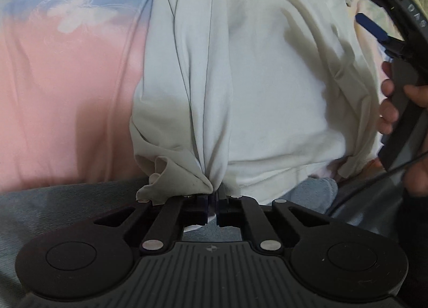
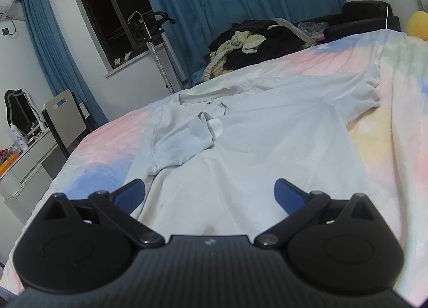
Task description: Fold clothes
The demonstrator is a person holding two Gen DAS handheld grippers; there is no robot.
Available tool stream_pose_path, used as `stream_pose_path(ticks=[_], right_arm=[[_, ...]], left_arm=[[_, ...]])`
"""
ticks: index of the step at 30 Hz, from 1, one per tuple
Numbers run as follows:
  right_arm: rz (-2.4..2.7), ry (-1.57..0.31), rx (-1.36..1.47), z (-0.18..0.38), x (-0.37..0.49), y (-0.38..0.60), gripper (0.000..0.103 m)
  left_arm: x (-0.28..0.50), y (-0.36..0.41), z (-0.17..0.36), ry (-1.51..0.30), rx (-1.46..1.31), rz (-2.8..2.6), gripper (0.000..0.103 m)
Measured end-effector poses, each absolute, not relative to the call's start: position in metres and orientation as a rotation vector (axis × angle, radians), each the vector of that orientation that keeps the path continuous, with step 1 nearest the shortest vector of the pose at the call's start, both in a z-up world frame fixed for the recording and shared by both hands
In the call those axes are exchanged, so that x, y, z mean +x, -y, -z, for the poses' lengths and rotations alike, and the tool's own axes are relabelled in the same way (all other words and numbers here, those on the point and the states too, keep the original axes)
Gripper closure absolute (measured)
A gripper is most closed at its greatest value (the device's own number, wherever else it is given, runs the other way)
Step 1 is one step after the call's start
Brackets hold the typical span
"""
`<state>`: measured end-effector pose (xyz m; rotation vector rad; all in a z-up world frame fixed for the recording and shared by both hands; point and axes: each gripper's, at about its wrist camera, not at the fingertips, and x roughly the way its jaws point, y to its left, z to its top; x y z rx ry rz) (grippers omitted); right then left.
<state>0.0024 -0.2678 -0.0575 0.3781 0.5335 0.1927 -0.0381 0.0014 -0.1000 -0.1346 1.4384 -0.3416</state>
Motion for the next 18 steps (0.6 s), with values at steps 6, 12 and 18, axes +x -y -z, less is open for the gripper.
stream_pose_path(ticks=[6,12,18], right_arm=[[-0.185,-0.513,0.366,0.052,-0.003,0.27,0.0],[-0.18,-0.481,0.346,0.042,-0.009,0.271,0.0],[-0.168,-0.446,0.304,0.035,-0.015,0.271,0.0]], left_arm=[[-0.049,0.01,0.078,-1.348,-0.012,0.389,0.06],[-0.072,0.016,0.025,-1.024,0.003,0.444,0.013],[-0.038,0.031,0.006,-0.781,-0.016,0.384,0.011]])
